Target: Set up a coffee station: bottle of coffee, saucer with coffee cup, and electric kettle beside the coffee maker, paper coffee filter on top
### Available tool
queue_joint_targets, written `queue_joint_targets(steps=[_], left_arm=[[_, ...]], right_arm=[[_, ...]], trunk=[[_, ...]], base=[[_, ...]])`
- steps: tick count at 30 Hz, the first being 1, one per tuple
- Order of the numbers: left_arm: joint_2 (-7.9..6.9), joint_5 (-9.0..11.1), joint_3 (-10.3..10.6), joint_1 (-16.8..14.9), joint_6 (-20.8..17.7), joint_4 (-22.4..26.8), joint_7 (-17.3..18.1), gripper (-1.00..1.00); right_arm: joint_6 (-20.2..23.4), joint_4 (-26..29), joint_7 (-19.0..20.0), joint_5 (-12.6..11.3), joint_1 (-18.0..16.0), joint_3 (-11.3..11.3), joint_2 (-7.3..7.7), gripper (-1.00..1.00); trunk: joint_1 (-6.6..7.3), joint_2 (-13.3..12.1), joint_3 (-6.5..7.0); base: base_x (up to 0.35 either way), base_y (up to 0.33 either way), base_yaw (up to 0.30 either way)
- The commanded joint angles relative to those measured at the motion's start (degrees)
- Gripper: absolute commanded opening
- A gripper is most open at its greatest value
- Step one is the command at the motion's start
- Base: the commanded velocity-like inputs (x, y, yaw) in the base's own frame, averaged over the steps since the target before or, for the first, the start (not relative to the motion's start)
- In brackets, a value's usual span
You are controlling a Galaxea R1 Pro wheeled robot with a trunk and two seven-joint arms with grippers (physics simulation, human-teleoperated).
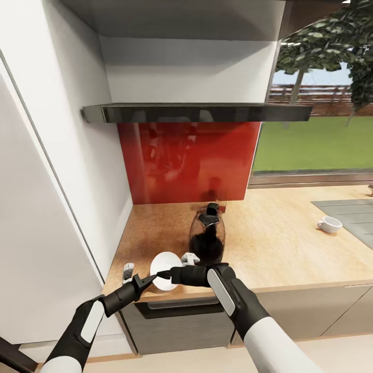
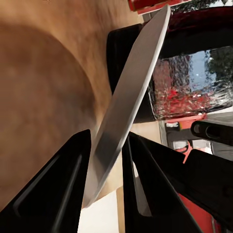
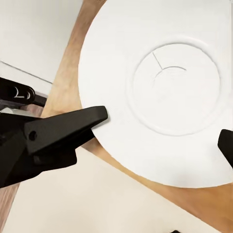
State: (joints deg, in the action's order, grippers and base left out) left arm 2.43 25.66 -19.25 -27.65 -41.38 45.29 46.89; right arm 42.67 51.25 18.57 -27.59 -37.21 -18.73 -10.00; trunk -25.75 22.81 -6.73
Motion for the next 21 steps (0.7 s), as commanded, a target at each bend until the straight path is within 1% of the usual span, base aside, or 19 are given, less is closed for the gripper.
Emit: queue_joint_targets(steps=[1,5,10,21], left_arm=[[0.03,-0.87,-0.24,-0.05,0.39,-0.04,0.13,-1.00],[0.06,-0.87,-0.26,-0.02,0.43,0.29,0.13,-1.00],[0.18,-0.87,-0.08,0.48,0.43,3.22,0.13,-1.00],[0.16,-0.87,0.00,0.58,0.43,3.77,0.13,-1.00]], right_arm=[[0.22,0.04,0.15,0.09,-0.05,0.05,0.00,1.00],[0.22,0.07,0.15,0.08,-0.05,0.09,0.00,1.00],[0.27,0.86,0.15,0.10,-0.05,0.10,0.00,1.00],[0.31,1.57,0.15,0.15,-0.05,0.10,0.00,1.00]], trunk=[[-0.04,0.11,-0.13],[-0.04,0.11,-0.13],[-0.04,0.11,-0.13],[-0.04,0.11,-0.13]], base=[[-0.007,0.000,0.000],[-0.188,0.000,0.000],[-0.316,0.000,0.000],[-0.333,0.000,0.000]])
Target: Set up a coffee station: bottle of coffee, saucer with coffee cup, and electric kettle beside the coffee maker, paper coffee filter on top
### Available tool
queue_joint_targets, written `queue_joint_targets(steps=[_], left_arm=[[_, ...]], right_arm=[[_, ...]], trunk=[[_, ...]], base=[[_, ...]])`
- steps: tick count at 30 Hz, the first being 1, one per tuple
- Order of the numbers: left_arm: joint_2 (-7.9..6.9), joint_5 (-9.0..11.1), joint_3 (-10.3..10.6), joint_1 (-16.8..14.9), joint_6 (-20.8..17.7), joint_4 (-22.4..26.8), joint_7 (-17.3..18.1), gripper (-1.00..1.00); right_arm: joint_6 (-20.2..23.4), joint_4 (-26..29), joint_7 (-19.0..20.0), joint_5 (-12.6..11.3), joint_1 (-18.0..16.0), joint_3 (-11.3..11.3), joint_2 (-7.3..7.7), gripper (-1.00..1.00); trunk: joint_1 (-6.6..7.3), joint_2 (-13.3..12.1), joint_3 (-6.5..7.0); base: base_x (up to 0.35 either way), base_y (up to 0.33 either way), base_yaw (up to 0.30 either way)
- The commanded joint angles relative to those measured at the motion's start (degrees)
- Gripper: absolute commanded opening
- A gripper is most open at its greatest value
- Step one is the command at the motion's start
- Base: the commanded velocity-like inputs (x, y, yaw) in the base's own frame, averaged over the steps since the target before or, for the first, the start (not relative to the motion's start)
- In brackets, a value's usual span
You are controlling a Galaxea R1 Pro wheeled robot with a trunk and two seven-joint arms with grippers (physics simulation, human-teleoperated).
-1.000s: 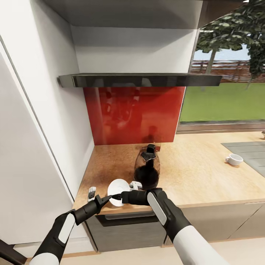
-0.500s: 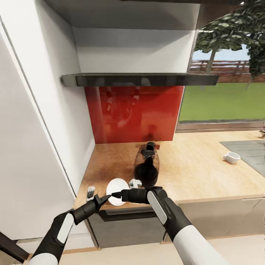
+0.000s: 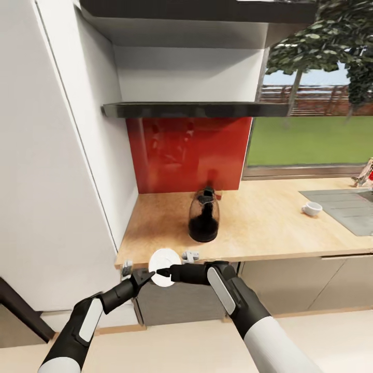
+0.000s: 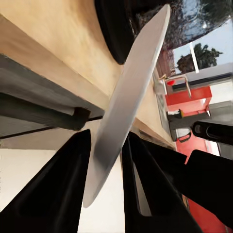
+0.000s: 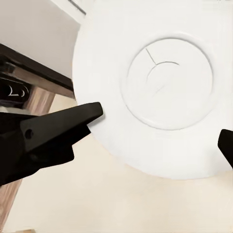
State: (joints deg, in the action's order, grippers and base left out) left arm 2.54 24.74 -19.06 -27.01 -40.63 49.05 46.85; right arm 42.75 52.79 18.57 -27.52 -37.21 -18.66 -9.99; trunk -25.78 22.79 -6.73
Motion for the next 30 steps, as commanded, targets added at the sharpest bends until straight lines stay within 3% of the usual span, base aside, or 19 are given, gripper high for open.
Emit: queue_joint_targets(steps=[1,10,13,17,22,27,30], left_arm=[[0.04,0.04,-0.19,-0.06,-0.32,0.03,0.17,-1.00],[-0.40,0.04,-0.64,0.12,-0.40,0.01,0.17,-1.00],[-2.57,0.11,-0.64,0.12,-0.41,-0.12,1.06,-1.00],[-5.92,-0.14,-0.68,0.50,-0.34,-0.89,5.77,-1.00],[-10.24,0.06,-2.02,4.47,-0.33,-1.05,7.70,-1.00],[-11.53,-0.01,-5.44,7.48,-0.20,-1.06,7.82,-1.00],[-11.64,-0.05,-5.91,9.45,0.01,-1.06,7.87,-1.00]], right_arm=[[0.23,0.03,0.15,0.10,-0.05,0.03,0.00,1.00],[0.23,0.03,0.15,0.10,-0.05,-0.04,0.00,1.00],[0.23,0.03,0.15,0.10,-0.05,-0.05,0.00,1.00],[0.23,-0.04,0.13,0.10,-0.05,-0.06,0.00,1.00],[0.23,-0.26,0.07,0.18,-0.05,-0.13,0.00,1.00],[0.23,-0.49,0.06,0.25,-0.05,-0.14,0.00,1.00],[0.23,-0.58,0.02,0.27,-0.05,-0.21,0.00,1.00]], trunk=[[0.00,0.13,-0.13],[0.00,0.13,-0.13],[0.00,0.13,-0.13],[0.00,0.13,-0.13],[0.00,0.13,-0.13],[0.00,0.13,-0.13],[0.00,0.13,-0.13]], base=[[-0.334,0.000,0.000],[-0.334,0.000,0.000],[-0.334,0.000,0.000],[-0.303,0.000,0.000],[-0.119,0.000,0.000],[-0.011,0.000,0.000],[-0.001,0.000,0.000]])
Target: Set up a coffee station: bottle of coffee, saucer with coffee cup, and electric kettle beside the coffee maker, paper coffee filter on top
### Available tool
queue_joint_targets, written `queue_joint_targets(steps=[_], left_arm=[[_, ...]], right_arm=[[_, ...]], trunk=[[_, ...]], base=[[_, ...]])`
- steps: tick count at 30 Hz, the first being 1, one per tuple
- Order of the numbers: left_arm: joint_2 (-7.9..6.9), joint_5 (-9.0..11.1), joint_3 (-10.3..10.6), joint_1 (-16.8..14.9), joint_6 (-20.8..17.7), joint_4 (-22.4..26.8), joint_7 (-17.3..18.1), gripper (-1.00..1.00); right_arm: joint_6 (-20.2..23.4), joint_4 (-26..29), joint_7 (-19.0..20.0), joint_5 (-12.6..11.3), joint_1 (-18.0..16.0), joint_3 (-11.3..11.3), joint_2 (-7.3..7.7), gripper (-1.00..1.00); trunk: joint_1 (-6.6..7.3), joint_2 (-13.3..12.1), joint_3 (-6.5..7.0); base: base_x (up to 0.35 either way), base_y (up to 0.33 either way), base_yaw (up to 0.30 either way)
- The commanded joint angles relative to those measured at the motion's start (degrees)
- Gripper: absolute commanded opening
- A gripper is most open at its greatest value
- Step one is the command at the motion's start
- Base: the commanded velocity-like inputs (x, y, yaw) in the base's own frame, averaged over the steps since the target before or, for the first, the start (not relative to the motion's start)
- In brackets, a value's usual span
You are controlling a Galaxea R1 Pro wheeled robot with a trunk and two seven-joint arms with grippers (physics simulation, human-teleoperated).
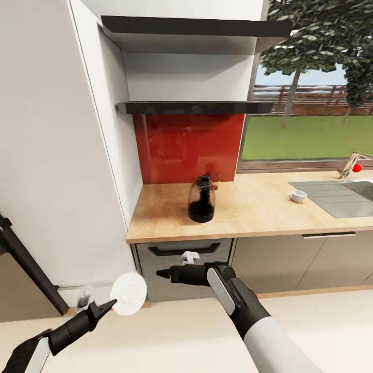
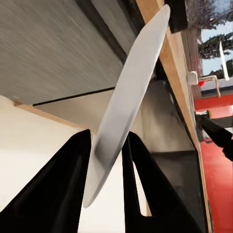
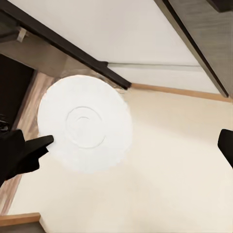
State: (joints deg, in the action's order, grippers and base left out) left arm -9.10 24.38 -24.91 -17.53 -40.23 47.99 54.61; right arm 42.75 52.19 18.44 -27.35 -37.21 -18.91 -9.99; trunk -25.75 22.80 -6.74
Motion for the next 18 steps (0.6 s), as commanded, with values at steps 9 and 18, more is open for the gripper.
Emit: queue_joint_targets(steps=[9,18], left_arm=[[-0.38,0.06,-1.72,6.62,0.41,-0.46,0.31,-1.00],[0.13,-0.04,-1.97,7.26,8.22,-8.49,0.60,-1.00]], right_arm=[[-1.37,-9.78,-0.15,0.78,-0.05,-0.04,0.69,1.00],[-25.68,-34.09,-2.77,5.24,-0.05,-0.34,10.91,1.00]], trunk=[[-0.04,0.12,-0.12],[-0.04,0.12,-0.12]], base=[[0.000,0.000,0.000],[0.000,0.000,0.000]])
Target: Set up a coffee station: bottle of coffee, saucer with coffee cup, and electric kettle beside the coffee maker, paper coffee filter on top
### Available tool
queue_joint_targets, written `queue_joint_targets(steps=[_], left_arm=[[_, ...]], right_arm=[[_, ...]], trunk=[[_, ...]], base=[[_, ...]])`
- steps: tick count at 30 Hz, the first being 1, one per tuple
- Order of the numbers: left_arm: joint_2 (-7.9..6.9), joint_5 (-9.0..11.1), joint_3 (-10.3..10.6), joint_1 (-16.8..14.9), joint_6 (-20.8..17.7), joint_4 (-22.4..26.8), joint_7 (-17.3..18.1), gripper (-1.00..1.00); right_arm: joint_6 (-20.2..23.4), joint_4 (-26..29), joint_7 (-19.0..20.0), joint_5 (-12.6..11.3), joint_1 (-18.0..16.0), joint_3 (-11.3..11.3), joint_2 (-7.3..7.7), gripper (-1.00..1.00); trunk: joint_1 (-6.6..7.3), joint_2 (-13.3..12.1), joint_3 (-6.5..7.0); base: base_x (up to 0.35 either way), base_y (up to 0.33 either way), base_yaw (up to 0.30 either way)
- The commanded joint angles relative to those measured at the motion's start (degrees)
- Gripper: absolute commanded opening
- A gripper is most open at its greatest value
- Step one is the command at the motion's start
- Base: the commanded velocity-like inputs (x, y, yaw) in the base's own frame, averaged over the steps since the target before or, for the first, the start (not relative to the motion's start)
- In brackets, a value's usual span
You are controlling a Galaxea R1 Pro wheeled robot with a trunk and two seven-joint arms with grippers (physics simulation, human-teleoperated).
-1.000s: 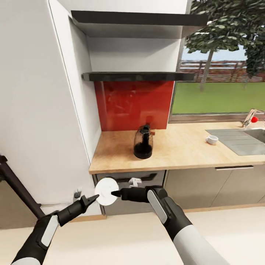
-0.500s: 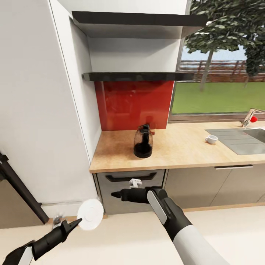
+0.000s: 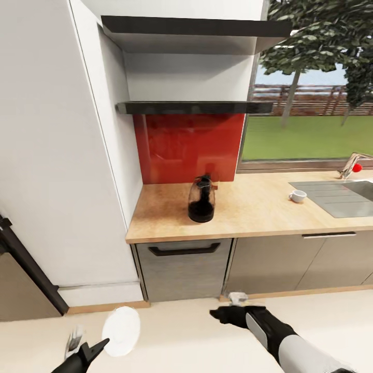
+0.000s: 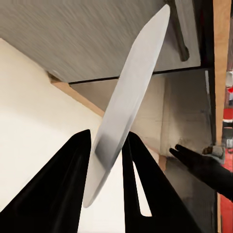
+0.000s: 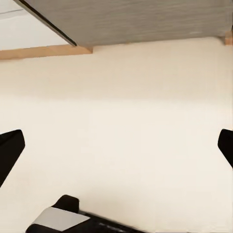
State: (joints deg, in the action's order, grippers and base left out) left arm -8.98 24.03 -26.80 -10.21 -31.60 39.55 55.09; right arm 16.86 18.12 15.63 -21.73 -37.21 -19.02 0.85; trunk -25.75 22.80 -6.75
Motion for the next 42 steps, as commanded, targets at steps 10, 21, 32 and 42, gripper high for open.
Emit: queue_joint_targets(steps=[10,21,32,42], left_arm=[[-0.63,-0.37,-0.27,0.38,5.19,-8.37,14.83,-1.00],[-7.89,0.22,-0.54,3.23,6.73,-13.50,32.29,-1.00],[-7.23,0.26,-0.57,3.26,12.63,-15.16,19.37,-1.00],[-6.43,0.30,-0.74,3.26,15.29,-15.12,15.85,-1.00]], right_arm=[[-14.03,-16.14,0.27,0.07,0.31,-0.31,8.65,1.00],[-14.34,-16.62,-0.16,-0.22,1.87,-0.24,11.86,1.00],[-14.22,-16.62,-0.16,-0.16,2.16,-0.24,12.34,1.00],[-14.21,-16.65,-0.21,-0.16,2.80,-0.27,15.45,1.00]], trunk=[[-0.03,0.13,-0.11],[-0.03,0.13,-0.11],[-0.03,0.13,-0.11],[-0.03,0.13,0.07]], base=[[0.000,0.000,0.000],[0.000,0.000,0.000],[0.000,0.000,-0.001],[0.000,0.000,-0.236]])
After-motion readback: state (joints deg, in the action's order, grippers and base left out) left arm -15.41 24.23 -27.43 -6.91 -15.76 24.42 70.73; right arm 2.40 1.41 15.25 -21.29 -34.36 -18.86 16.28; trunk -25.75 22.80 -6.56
